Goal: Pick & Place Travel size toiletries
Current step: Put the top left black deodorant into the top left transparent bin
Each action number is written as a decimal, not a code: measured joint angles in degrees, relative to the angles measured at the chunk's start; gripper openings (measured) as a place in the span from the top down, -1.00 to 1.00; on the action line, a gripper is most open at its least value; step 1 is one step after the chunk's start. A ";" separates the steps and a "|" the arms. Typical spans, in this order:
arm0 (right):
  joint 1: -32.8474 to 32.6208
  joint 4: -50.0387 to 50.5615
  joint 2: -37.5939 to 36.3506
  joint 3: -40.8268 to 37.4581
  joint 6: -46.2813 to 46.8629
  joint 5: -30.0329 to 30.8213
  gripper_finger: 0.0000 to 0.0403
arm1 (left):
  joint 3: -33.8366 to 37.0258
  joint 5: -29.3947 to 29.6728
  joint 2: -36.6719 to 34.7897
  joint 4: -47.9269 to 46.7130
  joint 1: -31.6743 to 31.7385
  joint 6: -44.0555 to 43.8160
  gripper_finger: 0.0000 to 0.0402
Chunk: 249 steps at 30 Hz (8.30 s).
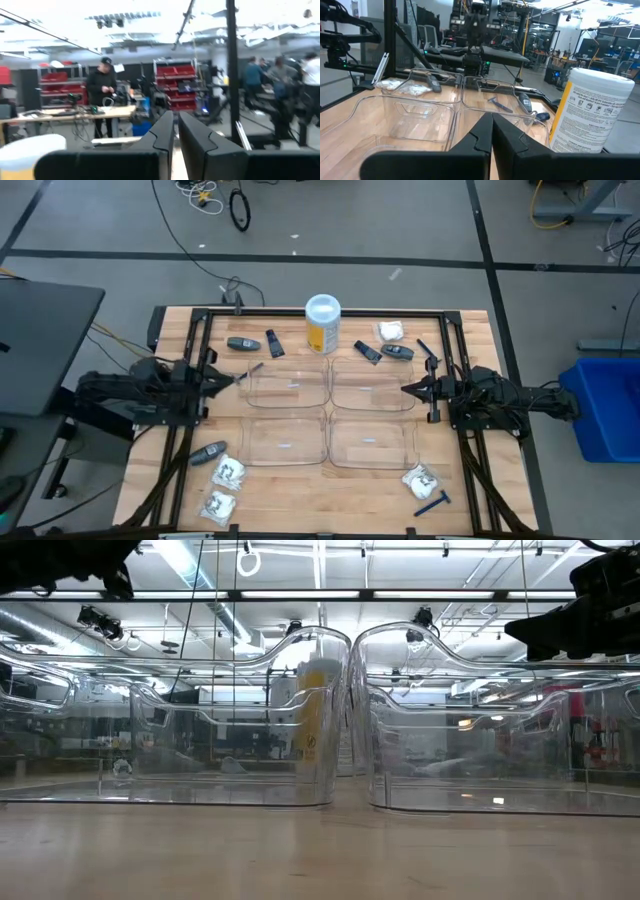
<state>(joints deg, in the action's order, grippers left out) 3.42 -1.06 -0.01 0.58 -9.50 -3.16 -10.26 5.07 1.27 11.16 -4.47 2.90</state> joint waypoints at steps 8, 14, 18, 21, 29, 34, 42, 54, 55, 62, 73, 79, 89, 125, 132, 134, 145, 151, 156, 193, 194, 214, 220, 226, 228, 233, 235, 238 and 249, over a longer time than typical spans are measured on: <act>-0.01 -0.02 0.00 -0.01 0.01 0.01 0.94 | -6.96 5.62 4.83 -0.11 0.00 3.48 0.83; -0.02 -0.02 0.00 0.00 0.00 0.01 0.94 | -11.41 13.88 10.80 -0.13 0.02 3.24 0.83; -0.02 -0.02 0.00 -0.02 0.00 0.00 0.94 | -13.65 17.18 14.75 -0.19 0.02 4.91 0.83; -0.02 0.00 0.00 -0.01 0.01 0.02 0.94 | -15.23 20.53 17.26 -0.22 0.00 3.84 0.83; 0.00 -0.02 0.00 -0.02 0.00 0.02 0.94 | -17.73 26.12 22.10 -0.30 0.32 3.80 0.83; -0.02 -0.02 0.00 -0.02 0.00 0.02 0.94 | -18.01 25.27 24.10 -0.27 2.84 3.24 0.83; 0.00 -0.02 0.00 -0.01 0.01 0.01 0.94 | -18.01 19.51 26.25 -0.38 10.45 0.84 0.83; -0.02 -0.02 0.00 -0.02 0.00 0.02 0.94 | -18.04 9.15 26.24 -2.06 23.33 -2.27 0.83; -0.02 -0.02 0.00 0.00 0.00 0.01 0.94 | -18.04 8.27 26.24 -2.42 24.35 -2.47 0.83; -0.02 0.00 0.00 0.00 0.00 0.00 0.94 | -19.23 2.14 26.38 -4.04 30.79 -3.80 0.83; -0.02 -0.02 0.00 0.00 0.00 0.00 0.94 | -30.61 -4.69 34.24 -20.91 39.45 2.01 0.83; -0.02 0.00 0.00 -0.01 0.00 0.01 0.94 | -33.11 -9.61 38.98 -26.13 43.89 3.12 0.83; -0.02 -0.01 0.00 -0.01 0.00 0.01 0.94 | -34.30 -12.67 44.83 -33.73 51.45 8.00 0.83; -0.01 -0.02 0.00 -0.01 0.00 0.01 0.94 | -48.66 -0.88 64.99 -56.34 58.16 16.70 0.83; -0.02 -0.02 0.00 -0.02 0.00 0.02 0.94 | -49.27 4.09 69.21 -56.80 58.16 2.66 0.83; -0.01 -0.02 0.00 -0.01 0.00 0.00 0.94 | -49.27 5.16 69.79 -56.77 58.16 -3.14 0.83; -0.02 -0.02 0.00 -0.01 0.00 0.01 0.94 | -49.27 5.86 70.13 -56.75 58.18 -36.16 0.83; -0.02 -0.02 0.00 0.00 0.00 0.00 0.94 | -49.27 5.63 70.13 -56.76 58.14 -45.79 0.83; -0.01 -0.02 0.00 -0.02 0.00 0.01 0.94 | -49.27 5.76 70.11 -56.78 58.14 -52.06 0.83; -0.01 -0.01 0.00 -0.01 0.00 0.01 0.94 | -49.27 6.63 70.30 -63.21 58.16 -88.12 0.79; -0.01 -0.01 0.00 -0.02 0.00 0.01 0.94 | -49.27 5.91 70.70 -63.25 58.16 -88.36 0.79; -0.01 -0.01 0.00 -0.01 0.00 0.01 0.94 | -49.23 -1.10 80.73 -65.86 57.46 -98.28 0.77; -0.02 -0.01 0.00 -0.01 0.00 0.01 0.94 | -49.23 -0.42 81.36 -67.15 57.45 -99.46 0.60; -0.02 -0.02 0.00 -0.02 0.00 0.02 0.94 | -49.23 -0.25 81.36 -69.94 57.13 -101.39 0.31; -0.02 -0.02 0.00 -0.02 0.00 0.00 0.94 | -49.23 -0.13 81.36 -70.30 57.13 -102.93 0.19; -0.02 -0.01 0.00 -0.01 0.00 0.02 0.94 | -49.23 0.91 81.36 -70.55 57.13 -106.23 -0.07; -0.01 -0.01 0.00 -0.01 0.00 0.02 0.94 | -49.23 0.94 81.36 -70.44 57.13 -106.93 -0.16; -0.02 -0.02 0.00 0.00 0.00 0.02 0.94 | -49.23 1.24 81.36 -70.42 57.13 -107.17 -0.29; -0.01 -0.01 0.00 -0.01 0.00 0.02 0.94 | -49.23 1.67 81.36 -70.38 57.16 -109.31 -0.49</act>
<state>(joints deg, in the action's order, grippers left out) 3.41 -1.07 -0.01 0.57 -9.50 -3.14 -59.48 6.75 82.63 -59.22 52.69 -106.41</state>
